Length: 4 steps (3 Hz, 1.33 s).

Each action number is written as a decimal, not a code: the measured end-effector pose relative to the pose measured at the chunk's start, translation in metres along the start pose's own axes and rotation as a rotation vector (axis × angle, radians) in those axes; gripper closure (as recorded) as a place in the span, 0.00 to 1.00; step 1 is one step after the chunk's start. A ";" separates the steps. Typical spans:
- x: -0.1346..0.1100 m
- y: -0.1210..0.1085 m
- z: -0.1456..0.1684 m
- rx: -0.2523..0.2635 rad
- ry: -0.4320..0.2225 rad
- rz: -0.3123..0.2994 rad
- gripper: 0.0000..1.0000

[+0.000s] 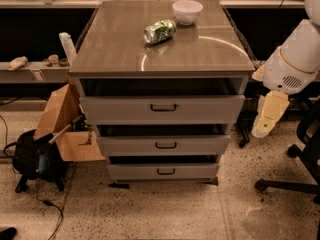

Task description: Open middle drawer

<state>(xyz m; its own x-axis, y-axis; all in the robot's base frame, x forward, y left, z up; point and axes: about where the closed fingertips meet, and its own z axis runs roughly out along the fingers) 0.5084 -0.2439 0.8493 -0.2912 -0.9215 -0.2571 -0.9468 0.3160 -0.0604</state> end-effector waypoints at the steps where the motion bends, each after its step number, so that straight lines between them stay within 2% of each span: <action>1: 0.006 -0.002 0.011 -0.003 0.013 -0.010 0.00; 3: 0.023 -0.011 0.052 -0.014 -0.010 -0.078 0.00; 4: 0.030 -0.011 0.074 -0.050 -0.031 -0.120 0.00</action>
Offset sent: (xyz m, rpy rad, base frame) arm 0.0154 -0.0174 -0.0619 -0.0088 -0.0185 0.1098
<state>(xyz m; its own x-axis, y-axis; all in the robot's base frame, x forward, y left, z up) 0.5203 -0.2585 0.7712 -0.1718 -0.9443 -0.2807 -0.9804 0.1916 -0.0447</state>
